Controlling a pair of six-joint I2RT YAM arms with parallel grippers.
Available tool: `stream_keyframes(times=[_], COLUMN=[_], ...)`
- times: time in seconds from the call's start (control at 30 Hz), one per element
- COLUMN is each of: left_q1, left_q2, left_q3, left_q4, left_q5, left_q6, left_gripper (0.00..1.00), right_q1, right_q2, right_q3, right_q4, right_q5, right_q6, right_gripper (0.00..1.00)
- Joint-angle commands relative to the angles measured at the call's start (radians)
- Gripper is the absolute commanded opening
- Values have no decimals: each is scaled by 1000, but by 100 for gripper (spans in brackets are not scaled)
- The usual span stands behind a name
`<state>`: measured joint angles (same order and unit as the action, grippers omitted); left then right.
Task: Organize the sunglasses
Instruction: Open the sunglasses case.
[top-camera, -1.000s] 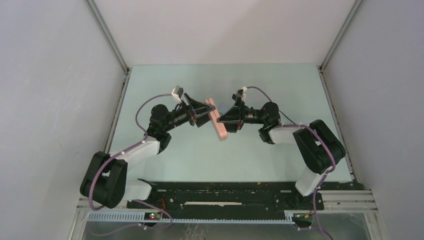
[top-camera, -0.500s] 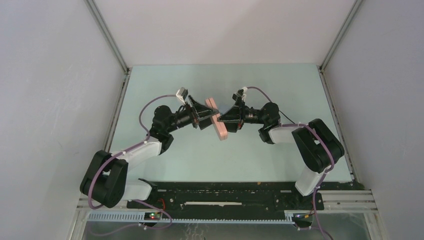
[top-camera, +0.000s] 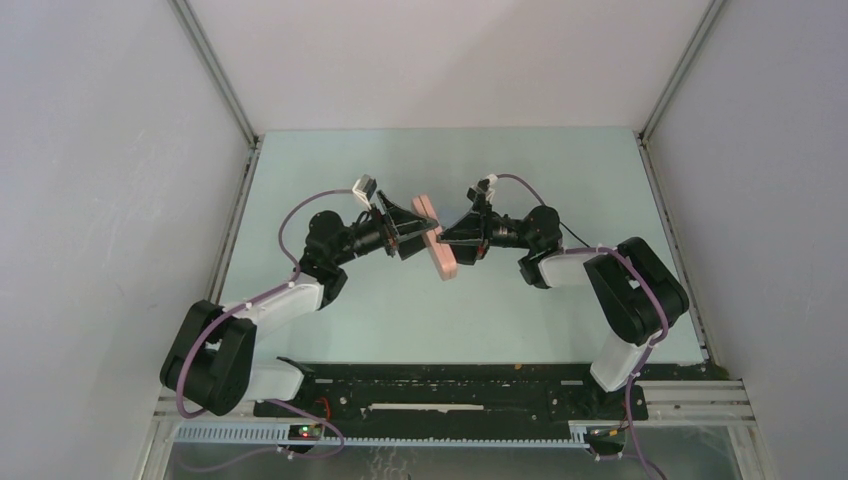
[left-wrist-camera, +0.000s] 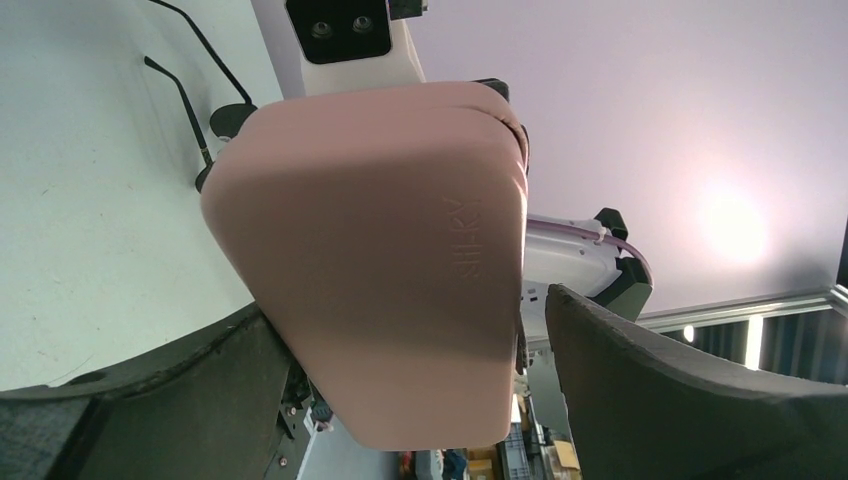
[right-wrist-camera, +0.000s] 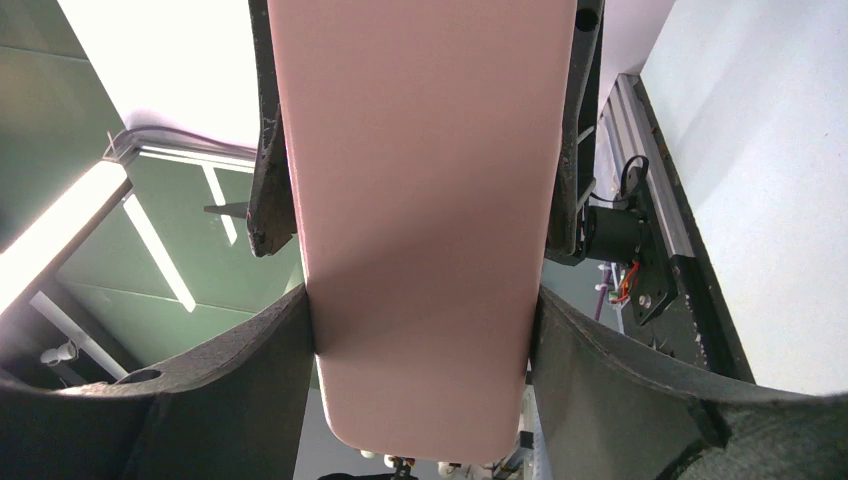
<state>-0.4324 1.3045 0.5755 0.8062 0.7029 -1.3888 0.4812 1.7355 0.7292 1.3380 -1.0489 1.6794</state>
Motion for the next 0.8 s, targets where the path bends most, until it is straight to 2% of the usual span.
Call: stream_keyframes(times=[0.0,0.3,0.47,0.57,0.63,0.77], left_q1=[-6,-6,-6,-5,-5,-5], left_q2=[-17,-17,-26,-27,-27,-28], left_q3=[-10,-8,-11,-12,-12,-14], left_q4=[57,60,60,60,60,60], left_q5=[-3,-8,-9,-8,-8,-8], left_q6=[1,-3,-3,-4,-3,-4], left_gripper=[95,82,82,92,91,82], right_q1=[-12,-13,-17,-19,-19,-20], right_q2=[-4,-1,1,1,1,1], right_q3=[-4,-5,-9,-15,-17,-19], right_q4=[57,58,58,58,59,59], right_q5=[11,8,9,9,9,10], right_q6=[4,3,2,0,-1,0], right_gripper=[18,18,18,18,18,18])
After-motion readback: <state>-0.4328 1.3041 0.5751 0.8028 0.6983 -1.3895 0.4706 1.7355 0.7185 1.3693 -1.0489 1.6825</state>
